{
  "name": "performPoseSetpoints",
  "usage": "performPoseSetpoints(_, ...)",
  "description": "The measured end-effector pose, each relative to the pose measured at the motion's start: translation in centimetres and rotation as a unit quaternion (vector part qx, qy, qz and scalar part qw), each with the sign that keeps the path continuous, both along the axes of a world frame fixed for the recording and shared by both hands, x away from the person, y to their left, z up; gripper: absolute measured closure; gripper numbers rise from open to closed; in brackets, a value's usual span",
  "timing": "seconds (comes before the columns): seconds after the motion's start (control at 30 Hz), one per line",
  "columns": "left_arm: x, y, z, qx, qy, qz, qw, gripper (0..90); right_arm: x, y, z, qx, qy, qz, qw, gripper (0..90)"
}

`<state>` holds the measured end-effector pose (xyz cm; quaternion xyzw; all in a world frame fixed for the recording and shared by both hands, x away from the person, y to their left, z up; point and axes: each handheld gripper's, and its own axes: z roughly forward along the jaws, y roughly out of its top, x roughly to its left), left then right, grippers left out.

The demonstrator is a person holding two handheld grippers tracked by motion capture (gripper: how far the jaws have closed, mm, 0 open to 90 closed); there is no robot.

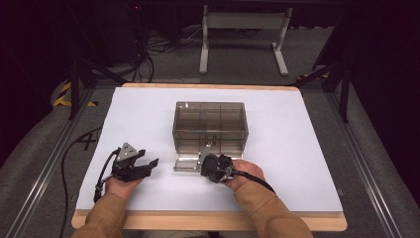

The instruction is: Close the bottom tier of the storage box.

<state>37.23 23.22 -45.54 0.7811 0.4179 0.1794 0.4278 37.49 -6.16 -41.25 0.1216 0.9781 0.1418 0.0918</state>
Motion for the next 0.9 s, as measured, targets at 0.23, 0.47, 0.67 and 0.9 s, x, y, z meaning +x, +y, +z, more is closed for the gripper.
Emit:
performPoseSetpoints(0.23, 0.0, 0.0, 0.0, 0.000, 0.000, 0.000, 1.0000, 35.3, 0.3, 0.0, 0.1, 0.002, -0.012, -0.003, 0.9999, 90.0)
performPoseSetpoints(0.47, 0.0, 0.0, 0.0, -0.001, 0.001, 0.000, 1.0000, 35.4, 0.5, 0.0, 0.1, -0.006, -0.035, -0.008, 0.9994, 90.0)
performPoseSetpoints(0.67, 0.0, 0.0, 0.0, 0.000, 0.001, 0.000, 1.0000, 35.4, 0.9, -0.3, 0.2, -0.002, -0.047, -0.022, 0.9986, 90.0)
performPoseSetpoints(0.9, 0.0, 0.0, 0.0, -0.001, 0.001, -0.001, 1.0000, 35.4, 1.4, -0.5, 0.3, 0.006, -0.057, -0.032, 0.9979, 90.0)
